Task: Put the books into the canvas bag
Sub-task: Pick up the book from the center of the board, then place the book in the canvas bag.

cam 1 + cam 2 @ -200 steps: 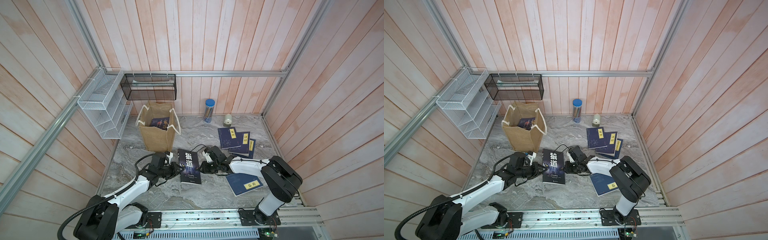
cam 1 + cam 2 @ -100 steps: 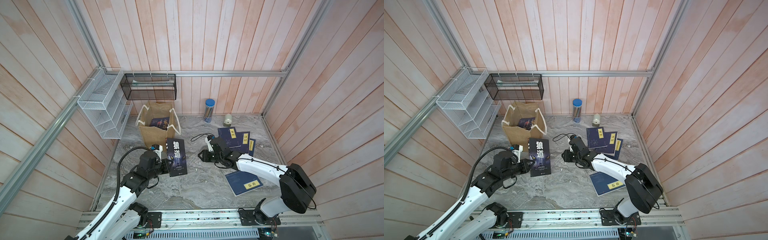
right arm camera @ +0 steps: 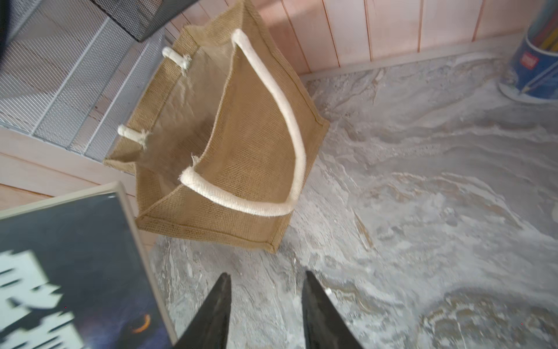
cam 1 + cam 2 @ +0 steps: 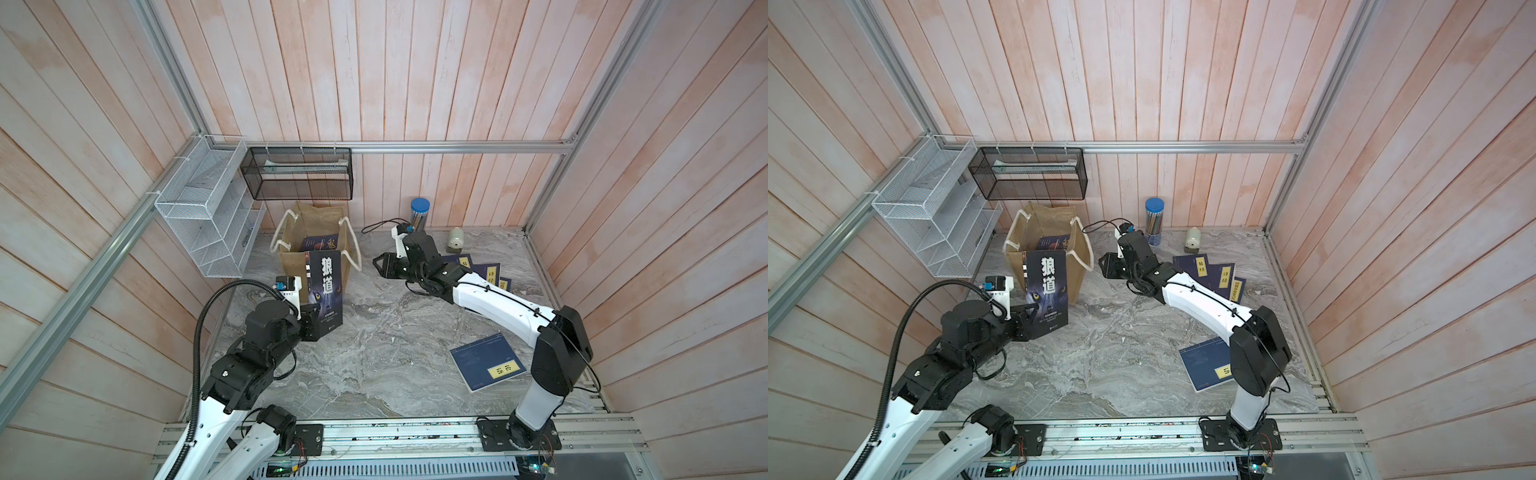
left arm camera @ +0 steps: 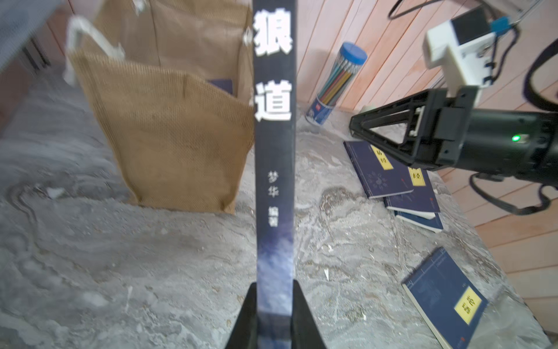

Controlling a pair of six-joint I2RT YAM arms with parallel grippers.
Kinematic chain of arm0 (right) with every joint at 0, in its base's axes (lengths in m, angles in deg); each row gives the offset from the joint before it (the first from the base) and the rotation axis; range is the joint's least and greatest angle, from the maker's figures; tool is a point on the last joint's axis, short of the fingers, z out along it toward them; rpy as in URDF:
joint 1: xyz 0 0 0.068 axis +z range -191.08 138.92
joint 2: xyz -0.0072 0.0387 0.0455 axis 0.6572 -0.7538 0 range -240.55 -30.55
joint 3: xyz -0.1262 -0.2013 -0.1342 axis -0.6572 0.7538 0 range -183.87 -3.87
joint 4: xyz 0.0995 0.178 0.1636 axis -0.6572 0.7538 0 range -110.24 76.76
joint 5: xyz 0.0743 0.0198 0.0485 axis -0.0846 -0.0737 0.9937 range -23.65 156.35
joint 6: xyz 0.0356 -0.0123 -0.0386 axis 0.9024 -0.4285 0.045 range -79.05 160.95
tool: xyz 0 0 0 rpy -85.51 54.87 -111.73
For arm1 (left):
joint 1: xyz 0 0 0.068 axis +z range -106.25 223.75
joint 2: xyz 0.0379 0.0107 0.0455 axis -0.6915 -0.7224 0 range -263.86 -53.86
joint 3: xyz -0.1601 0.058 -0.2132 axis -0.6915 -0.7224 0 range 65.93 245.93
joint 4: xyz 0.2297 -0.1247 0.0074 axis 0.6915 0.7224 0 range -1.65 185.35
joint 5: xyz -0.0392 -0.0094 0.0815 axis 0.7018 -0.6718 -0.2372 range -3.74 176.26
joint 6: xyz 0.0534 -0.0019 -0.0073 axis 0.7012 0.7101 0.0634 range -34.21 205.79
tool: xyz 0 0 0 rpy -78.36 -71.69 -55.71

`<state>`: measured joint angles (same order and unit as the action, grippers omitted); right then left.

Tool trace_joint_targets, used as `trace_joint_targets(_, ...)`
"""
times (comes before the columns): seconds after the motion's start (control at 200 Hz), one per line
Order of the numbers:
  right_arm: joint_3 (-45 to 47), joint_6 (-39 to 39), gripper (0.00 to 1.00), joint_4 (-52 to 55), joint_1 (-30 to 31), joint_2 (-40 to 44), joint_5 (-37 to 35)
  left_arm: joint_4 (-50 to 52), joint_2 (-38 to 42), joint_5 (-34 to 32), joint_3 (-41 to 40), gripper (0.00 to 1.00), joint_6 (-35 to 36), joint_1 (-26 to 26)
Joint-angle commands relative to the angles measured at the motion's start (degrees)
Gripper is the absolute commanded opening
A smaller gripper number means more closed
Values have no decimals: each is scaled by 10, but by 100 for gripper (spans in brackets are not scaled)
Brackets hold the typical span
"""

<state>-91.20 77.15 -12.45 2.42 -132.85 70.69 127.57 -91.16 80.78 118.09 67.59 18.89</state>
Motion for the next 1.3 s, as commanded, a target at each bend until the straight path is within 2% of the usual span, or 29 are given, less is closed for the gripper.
trace_joint_targets(0.0,-65,-7,41,13,6,-35,-1,-68,16,-40,45,6,78,1)
trace_joint_targets(0.295,-224,-3,43,56,9,-152,23,-118,-9,-100,111,4,175,1)
trace_joint_targets(0.555,-358,3,43,112,9,-241,37,-132,-134,-101,229,4,246,7)
trace_joint_targets(0.86,-455,14,41,149,9,-305,60,-146,-273,26,315,3,244,100)
trace_joint_targets(1.11,-461,31,39,145,9,-324,82,-118,-353,87,343,3,239,143)
trace_joint_targets(1.295,-462,33,37,142,9,-334,97,-51,-419,139,387,3,200,183)
